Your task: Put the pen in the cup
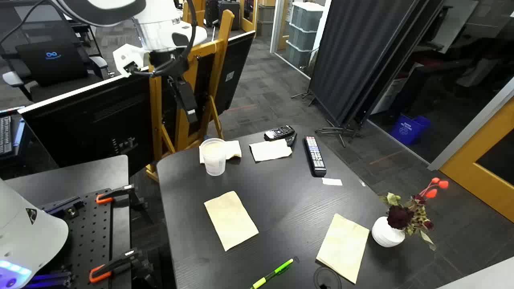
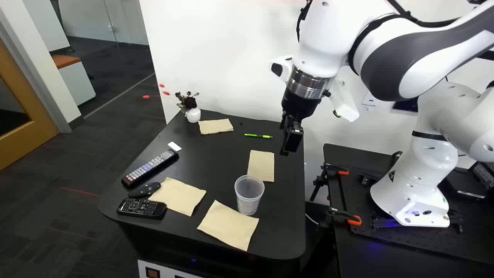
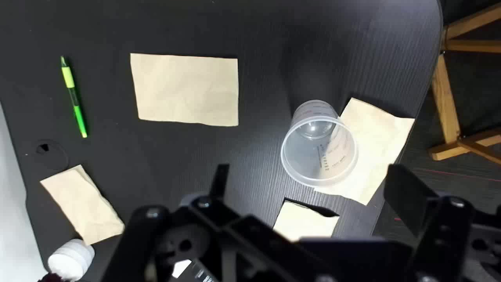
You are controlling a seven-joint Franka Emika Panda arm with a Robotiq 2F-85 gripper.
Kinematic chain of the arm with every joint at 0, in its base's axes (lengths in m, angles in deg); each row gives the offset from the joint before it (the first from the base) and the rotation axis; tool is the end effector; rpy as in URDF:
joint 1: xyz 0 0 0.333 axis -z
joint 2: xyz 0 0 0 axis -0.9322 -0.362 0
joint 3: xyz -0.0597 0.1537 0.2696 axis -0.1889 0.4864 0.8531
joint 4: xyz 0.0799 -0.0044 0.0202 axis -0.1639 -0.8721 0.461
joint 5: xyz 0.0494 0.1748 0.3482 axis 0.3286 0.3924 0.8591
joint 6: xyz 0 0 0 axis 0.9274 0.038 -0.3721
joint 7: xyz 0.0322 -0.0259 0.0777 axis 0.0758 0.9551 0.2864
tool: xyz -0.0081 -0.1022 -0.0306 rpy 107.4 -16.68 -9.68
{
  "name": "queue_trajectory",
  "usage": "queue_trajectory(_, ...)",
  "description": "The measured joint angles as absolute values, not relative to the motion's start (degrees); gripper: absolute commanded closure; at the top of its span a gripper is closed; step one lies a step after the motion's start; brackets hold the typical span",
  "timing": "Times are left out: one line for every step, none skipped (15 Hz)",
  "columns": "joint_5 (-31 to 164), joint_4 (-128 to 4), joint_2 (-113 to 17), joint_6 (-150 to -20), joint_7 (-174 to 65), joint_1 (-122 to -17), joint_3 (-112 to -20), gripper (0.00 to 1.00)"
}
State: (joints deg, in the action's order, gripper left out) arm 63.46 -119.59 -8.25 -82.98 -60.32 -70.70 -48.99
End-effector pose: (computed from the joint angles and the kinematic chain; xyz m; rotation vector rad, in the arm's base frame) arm 0.3943 0.1013 0.3903 2.9885 0.1893 0.1848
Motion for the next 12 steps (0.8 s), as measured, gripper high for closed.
queue_trajectory(63.5, -119.6, -8.2, -83.0, -60.3, -70.7, -49.0, 0.00)
queue_trajectory(63.5, -119.6, -8.2, -83.0, -60.3, -70.7, -49.0, 0.00)
queue_trajectory(63.5, -119.6, -8.2, -83.0, -60.3, -70.7, -49.0, 0.00)
queue_trajectory(63.5, -119.6, -8.2, -83.0, -60.3, -70.7, -49.0, 0.00)
queue_trajectory(63.5, -119.6, -8.2, -83.0, -60.3, -70.7, -49.0, 0.00)
queue_trajectory(63.5, -119.6, -8.2, -83.0, -60.3, -70.7, -49.0, 0.00)
queue_trajectory(63.5, -119.6, -8.2, -83.0, -60.3, -70.7, -49.0, 0.00)
queue_trajectory(63.5, -119.6, -8.2, -83.0, -60.3, -70.7, -49.0, 0.00)
queue_trajectory(63.5, -119.6, -8.2, -83.0, -60.3, -70.8, -49.2, 0.00)
queue_trajectory(63.4, -119.6, -8.2, -83.0, -60.3, -70.8, -49.5, 0.00)
queue_trajectory(63.1, -119.6, -8.2, -83.0, -60.3, -70.7, -50.2, 0.00)
queue_trajectory(62.6, -119.6, -8.2, -83.0, -60.2, -70.6, -51.1, 0.00)
